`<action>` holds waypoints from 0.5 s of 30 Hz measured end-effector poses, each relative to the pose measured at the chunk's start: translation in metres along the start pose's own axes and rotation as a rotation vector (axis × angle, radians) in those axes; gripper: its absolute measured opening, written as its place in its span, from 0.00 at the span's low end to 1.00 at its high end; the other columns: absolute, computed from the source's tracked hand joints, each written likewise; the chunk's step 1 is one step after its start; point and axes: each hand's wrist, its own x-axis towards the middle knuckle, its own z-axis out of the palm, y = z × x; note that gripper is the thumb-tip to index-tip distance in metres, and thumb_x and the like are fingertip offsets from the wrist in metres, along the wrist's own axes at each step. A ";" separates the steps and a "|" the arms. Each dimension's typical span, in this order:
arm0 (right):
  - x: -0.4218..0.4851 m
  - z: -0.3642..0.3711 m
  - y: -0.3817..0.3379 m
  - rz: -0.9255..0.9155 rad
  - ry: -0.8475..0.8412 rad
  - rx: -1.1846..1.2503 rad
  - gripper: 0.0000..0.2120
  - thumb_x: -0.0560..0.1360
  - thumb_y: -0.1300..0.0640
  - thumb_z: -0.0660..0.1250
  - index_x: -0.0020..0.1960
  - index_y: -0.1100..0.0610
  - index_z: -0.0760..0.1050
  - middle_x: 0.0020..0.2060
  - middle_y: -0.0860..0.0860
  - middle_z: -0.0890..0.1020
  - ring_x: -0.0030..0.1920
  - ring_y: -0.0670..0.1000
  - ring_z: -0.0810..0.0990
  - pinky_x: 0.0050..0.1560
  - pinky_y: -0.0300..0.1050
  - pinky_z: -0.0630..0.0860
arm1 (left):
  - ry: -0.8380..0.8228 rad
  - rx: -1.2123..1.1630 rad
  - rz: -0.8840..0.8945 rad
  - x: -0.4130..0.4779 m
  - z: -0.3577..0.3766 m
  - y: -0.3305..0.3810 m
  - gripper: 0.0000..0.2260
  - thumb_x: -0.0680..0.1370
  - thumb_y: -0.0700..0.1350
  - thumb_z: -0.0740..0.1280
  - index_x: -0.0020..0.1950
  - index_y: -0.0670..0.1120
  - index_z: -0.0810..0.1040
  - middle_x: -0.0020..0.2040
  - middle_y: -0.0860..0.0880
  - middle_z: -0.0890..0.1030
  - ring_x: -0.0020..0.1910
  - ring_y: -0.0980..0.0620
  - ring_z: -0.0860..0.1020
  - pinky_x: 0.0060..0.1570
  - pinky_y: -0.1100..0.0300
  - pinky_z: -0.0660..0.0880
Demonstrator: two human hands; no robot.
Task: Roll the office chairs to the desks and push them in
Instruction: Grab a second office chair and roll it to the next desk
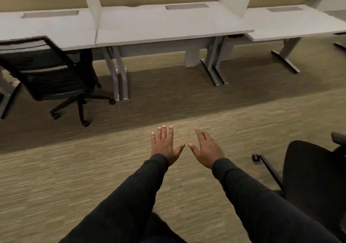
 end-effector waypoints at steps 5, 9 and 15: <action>-0.016 -0.030 0.079 0.052 0.025 0.040 0.35 0.81 0.37 0.56 0.82 0.50 0.51 0.77 0.53 0.62 0.72 0.56 0.68 0.67 0.52 0.71 | -0.048 0.033 0.063 0.017 0.025 0.093 0.41 0.77 0.72 0.47 0.81 0.48 0.43 0.82 0.42 0.46 0.80 0.42 0.43 0.76 0.42 0.39; -0.017 -0.046 0.138 0.084 -0.002 0.034 0.35 0.81 0.36 0.56 0.82 0.50 0.50 0.77 0.54 0.61 0.73 0.56 0.67 0.68 0.53 0.71 | -0.083 0.055 0.115 0.044 0.046 0.159 0.40 0.78 0.69 0.49 0.81 0.47 0.43 0.82 0.42 0.46 0.80 0.42 0.42 0.77 0.40 0.40; 0.009 -0.092 0.235 0.097 -0.020 -0.018 0.35 0.82 0.39 0.56 0.82 0.52 0.49 0.77 0.55 0.61 0.72 0.57 0.68 0.68 0.53 0.71 | -0.117 0.024 0.153 0.095 0.077 0.259 0.40 0.78 0.69 0.50 0.82 0.47 0.43 0.82 0.41 0.46 0.80 0.42 0.43 0.76 0.41 0.39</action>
